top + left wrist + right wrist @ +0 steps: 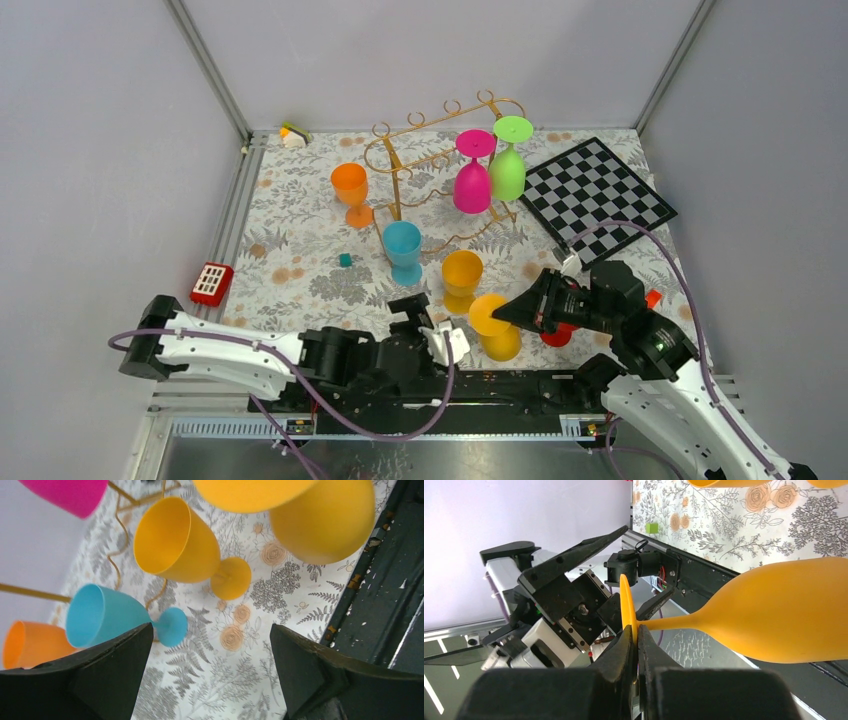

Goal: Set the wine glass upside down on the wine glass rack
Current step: Turn the wine glass upside down at the wine rack.

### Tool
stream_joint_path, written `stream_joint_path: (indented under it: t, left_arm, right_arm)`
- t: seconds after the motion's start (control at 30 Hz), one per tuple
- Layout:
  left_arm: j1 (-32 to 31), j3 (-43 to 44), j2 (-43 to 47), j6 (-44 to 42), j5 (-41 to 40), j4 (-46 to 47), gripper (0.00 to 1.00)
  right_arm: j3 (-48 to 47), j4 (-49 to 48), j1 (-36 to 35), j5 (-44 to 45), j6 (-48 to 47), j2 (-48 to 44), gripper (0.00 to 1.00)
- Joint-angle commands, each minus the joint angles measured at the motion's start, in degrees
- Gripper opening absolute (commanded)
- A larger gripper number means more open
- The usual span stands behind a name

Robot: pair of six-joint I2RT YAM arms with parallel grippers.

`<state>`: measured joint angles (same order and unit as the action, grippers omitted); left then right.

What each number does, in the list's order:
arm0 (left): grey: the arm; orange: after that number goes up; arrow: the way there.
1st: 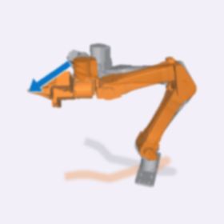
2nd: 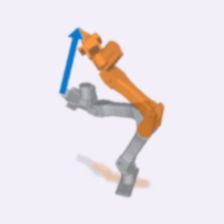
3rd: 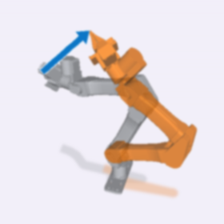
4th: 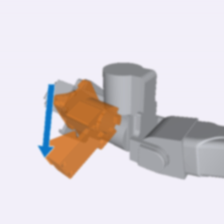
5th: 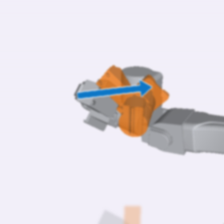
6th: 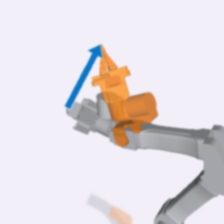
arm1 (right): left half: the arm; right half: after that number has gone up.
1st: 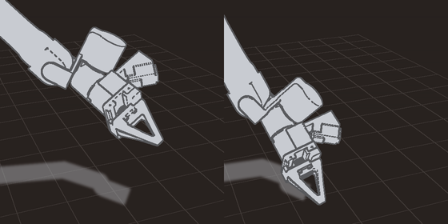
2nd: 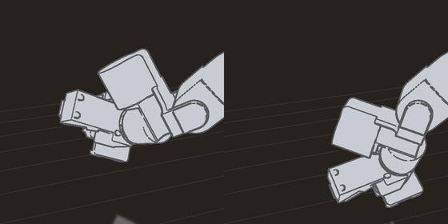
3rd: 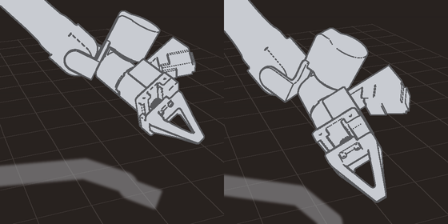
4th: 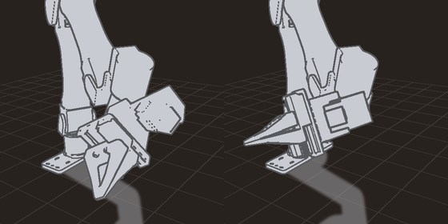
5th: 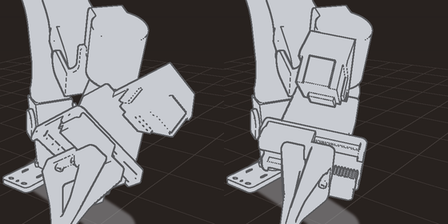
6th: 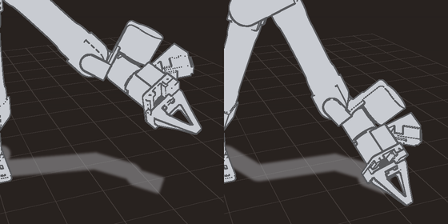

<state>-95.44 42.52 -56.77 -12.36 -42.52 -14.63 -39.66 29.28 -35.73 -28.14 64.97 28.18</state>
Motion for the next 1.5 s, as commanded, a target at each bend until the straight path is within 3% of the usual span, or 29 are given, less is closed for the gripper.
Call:
stream_joint_path:
  t: [0.0, 0.2, 0.37, 0.73, 1.13, 1.47]
  left_arm:
    - [3.2, 7.6, -4.0, 15.0, -1.0, -7.7, 0.99]
    - [10.1, 13.8, -8.4, 25.3, 4.3, -16.7, 0.99]
    - [15.4, 13.8, -7.7, 31.5, 9.5, -19.4, 0.99]
    - [31.1, 6.4, 5.8, 42.1, 19.8, -19.1, 0.99]
    - [51.3, 5.6, 13.0, 42.9, 34.0, -22.4, 0.99]
    - [70.2, 6.7, 12.8, 39.3, 43.5, -25.1, 0.99]
  right_arm:
    - [-2.3, 1.8, -0.5, 2.4, -1.5, -1.6, 0.0]
    - [-3.4, 3.8, -0.5, 4.9, -2.6, -1.9, 0.0]
    - [-5.5, 7.0, -0.5, 7.8, -4.8, -1.6, 0.0]
    - [-5.6, 8.3, -0.4, 10.4, -4.6, -3.2, 0.0]
    - [-7.3, 9.6, -0.5, 6.4, -6.4, -0.5, 0.0]
    - [-12.3, 19.4, -0.4, 7.5, -12.5, 4.6, 0.0]
